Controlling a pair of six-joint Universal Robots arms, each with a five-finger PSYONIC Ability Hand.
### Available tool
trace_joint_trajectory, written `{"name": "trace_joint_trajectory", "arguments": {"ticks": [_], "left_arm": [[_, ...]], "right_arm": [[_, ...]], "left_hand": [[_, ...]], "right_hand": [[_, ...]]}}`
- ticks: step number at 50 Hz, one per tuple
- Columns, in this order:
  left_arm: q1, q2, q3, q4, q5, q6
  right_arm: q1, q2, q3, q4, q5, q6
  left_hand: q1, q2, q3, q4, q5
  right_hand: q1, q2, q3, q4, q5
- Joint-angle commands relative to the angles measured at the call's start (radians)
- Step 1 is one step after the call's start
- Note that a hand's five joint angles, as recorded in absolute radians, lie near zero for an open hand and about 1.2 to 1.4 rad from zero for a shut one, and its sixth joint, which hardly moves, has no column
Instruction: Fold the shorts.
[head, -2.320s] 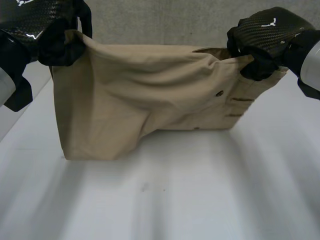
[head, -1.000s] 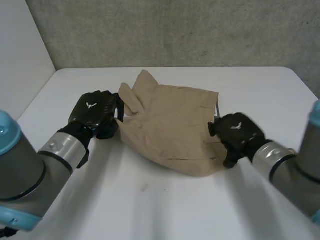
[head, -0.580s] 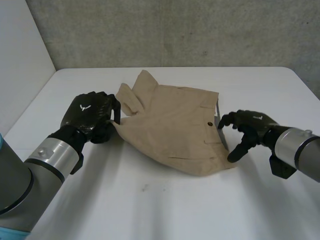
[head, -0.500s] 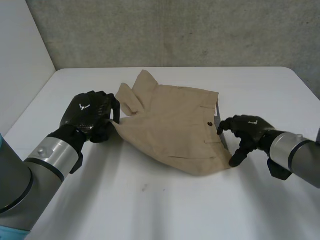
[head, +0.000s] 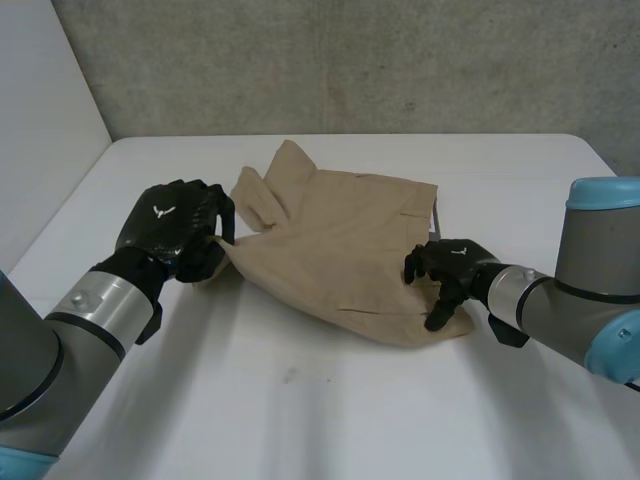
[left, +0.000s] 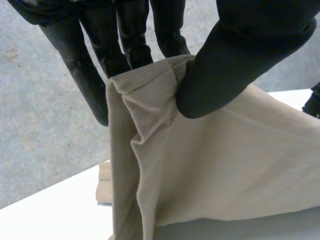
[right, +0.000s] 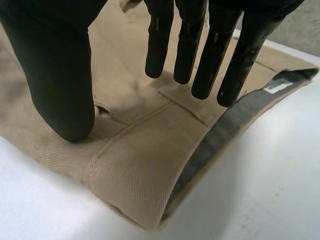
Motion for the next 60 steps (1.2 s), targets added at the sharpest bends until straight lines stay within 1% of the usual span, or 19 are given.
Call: {"name": "trace_joint_trajectory", "arguments": {"ticks": [1, 4, 5, 8, 13, 19, 27, 31, 32, 35, 36, 39, 44, 47, 51, 54, 55, 59, 60], "left_arm": [[0.017, 0.003, 0.008, 0.001, 0.000, -0.001], [0.024, 0.004, 0.010, 0.001, 0.000, -0.001], [0.025, 0.004, 0.010, 0.003, 0.000, -0.001], [0.025, 0.004, 0.010, 0.001, -0.002, -0.003], [0.025, 0.004, 0.010, 0.001, -0.002, -0.003], [0.028, 0.004, 0.010, 0.001, -0.003, -0.005], [0.039, 0.006, 0.002, -0.006, -0.005, -0.003], [0.039, 0.012, -0.005, -0.054, -0.005, 0.000], [0.039, 0.018, -0.005, -0.075, -0.003, 0.000], [0.040, 0.049, -0.013, -0.181, -0.003, 0.002], [0.039, 0.056, -0.013, -0.209, -0.003, 0.003], [0.039, 0.081, -0.018, -0.316, -0.002, 0.003], [0.036, 0.128, -0.042, -0.480, 0.000, 0.009], [0.024, 0.154, -0.059, -0.578, 0.003, 0.012], [0.021, 0.165, -0.064, -0.631, 0.017, 0.041], [0.024, 0.148, -0.061, -0.620, 0.029, 0.097], [0.024, 0.142, -0.058, -0.612, 0.032, 0.107], [0.024, 0.031, -0.022, -0.508, 0.031, 0.152], [0.024, -0.030, 0.005, -0.464, 0.032, 0.160]], "right_arm": [[0.020, 0.032, -0.007, -0.001, 0.003, -0.008], [0.023, 0.034, -0.008, -0.001, 0.005, -0.008], [0.025, 0.035, -0.008, -0.001, 0.007, -0.008], [0.025, 0.035, -0.008, -0.001, 0.005, -0.008], [0.025, 0.031, -0.008, 0.002, 0.003, -0.008], [0.023, -0.006, -0.001, 0.009, 0.003, -0.009], [0.014, -0.167, 0.050, 0.009, 0.020, -0.024], [0.022, -0.288, 0.088, 0.028, 0.051, -0.092], [0.014, -0.351, 0.111, 0.045, 0.065, -0.139], [0.013, -0.434, 0.142, 0.073, 0.088, -0.213], [0.013, -0.480, 0.160, 0.094, 0.105, -0.268], [0.011, -0.532, 0.186, 0.148, 0.125, -0.342], [0.003, -0.614, 0.251, 0.370, 0.149, -0.507], [-0.038, -0.623, 0.304, 0.468, 0.152, -0.601], [-0.072, -0.624, 0.351, 0.504, 0.135, -0.669], [-0.066, -0.606, 0.361, 0.466, 0.129, -0.664], [-0.063, -0.571, 0.363, 0.413, 0.129, -0.646], [-0.056, -0.458, 0.331, 0.293, 0.143, -0.575], [-0.055, -0.437, 0.320, 0.274, 0.145, -0.562]], "left_hand": [[0.257, 0.196, 0.204, 0.194, 0.235], [0.257, 0.196, 0.204, 0.194, 0.235], [0.257, 0.196, 0.204, 0.194, 0.235], [0.257, 0.196, 0.204, 0.194, 0.235], [0.257, 0.196, 0.204, 0.194, 0.235], [0.257, 0.196, 0.204, 0.194, 0.235], [0.257, 0.196, 0.204, 0.194, 0.235], [0.257, 0.196, 0.204, 0.194, 0.235], [0.257, 0.196, 0.204, 0.194, 0.235], [0.257, 0.196, 0.204, 0.194, 0.235], [0.257, 0.196, 0.204, 0.194, 0.235], [0.257, 0.196, 0.204, 0.194, 0.235], [0.257, 0.196, 0.204, 0.194, 0.235], [0.257, 0.196, 0.204, 0.194, 0.235], [0.257, 0.196, 0.204, 0.194, 0.235], [0.257, 0.196, 0.204, 0.194, 0.235], [0.257, 0.196, 0.204, 0.194, 0.235], [0.257, 0.196, 0.204, 0.194, 0.235], [0.257, 0.196, 0.204, 0.194, 0.235]], "right_hand": [[0.199, 0.110, 0.110, 0.108, 0.130], [0.211, 0.121, 0.121, 0.119, 0.142], [0.301, 0.211, 0.211, 0.209, 0.232], [0.422, 0.332, 0.332, 0.330, 0.353], [0.884, 0.795, 0.795, 0.793, 0.815], [0.885, 0.796, 0.796, 0.794, 0.816], [0.885, 0.796, 0.796, 0.794, 0.816], [0.885, 0.796, 0.796, 0.794, 0.816], [0.885, 0.796, 0.796, 0.794, 0.816], [0.885, 0.796, 0.796, 0.794, 0.816], [0.885, 0.796, 0.796, 0.794, 0.816], [0.885, 0.796, 0.796, 0.794, 0.816], [0.885, 0.796, 0.796, 0.794, 0.816], [0.885, 0.796, 0.796, 0.794, 0.816], [0.885, 0.796, 0.796, 0.794, 0.816], [0.885, 0.796, 0.796, 0.794, 0.816], [0.885, 0.796, 0.796, 0.794, 0.816], [0.885, 0.796, 0.796, 0.794, 0.816], [0.885, 0.796, 0.796, 0.794, 0.816]]}}
